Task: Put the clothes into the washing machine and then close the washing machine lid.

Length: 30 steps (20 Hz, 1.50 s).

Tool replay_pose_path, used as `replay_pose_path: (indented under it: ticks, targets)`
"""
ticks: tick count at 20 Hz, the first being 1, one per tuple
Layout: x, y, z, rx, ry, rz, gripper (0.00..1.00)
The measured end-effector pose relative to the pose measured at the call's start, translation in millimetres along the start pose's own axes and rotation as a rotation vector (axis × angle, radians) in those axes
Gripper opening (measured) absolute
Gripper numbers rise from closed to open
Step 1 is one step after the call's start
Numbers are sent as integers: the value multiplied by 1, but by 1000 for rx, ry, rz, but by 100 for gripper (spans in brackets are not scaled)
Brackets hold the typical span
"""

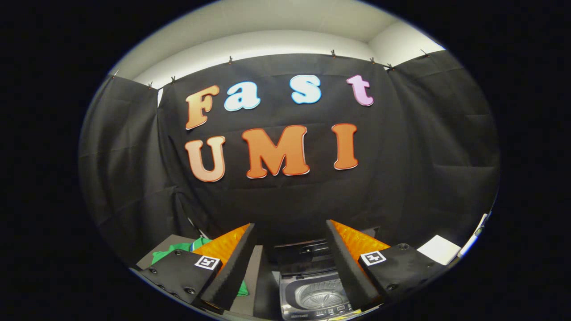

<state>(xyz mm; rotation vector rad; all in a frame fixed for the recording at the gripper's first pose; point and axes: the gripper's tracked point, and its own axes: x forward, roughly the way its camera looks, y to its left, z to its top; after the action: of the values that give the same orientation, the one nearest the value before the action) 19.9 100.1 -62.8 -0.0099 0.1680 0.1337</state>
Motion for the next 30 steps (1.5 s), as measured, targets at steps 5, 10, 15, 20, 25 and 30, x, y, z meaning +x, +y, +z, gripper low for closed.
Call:
replay_pose_path:
  ticks: [5, 10, 15, 20, 25, 30]
  targets:
    - [15, 77, -42, 12, 109, 146, 99]
    - [19, 141, -88, -8, 218, 275, 99]
    - [21, 178, -130, -29, 316, 334, 99]
    - [26, 197, -158, -28, 380, 361, 99]
    - [32, 204, -184, -19, 445, 361, 99]
    - [37, 210, -214, -61, 497, 356, 99]
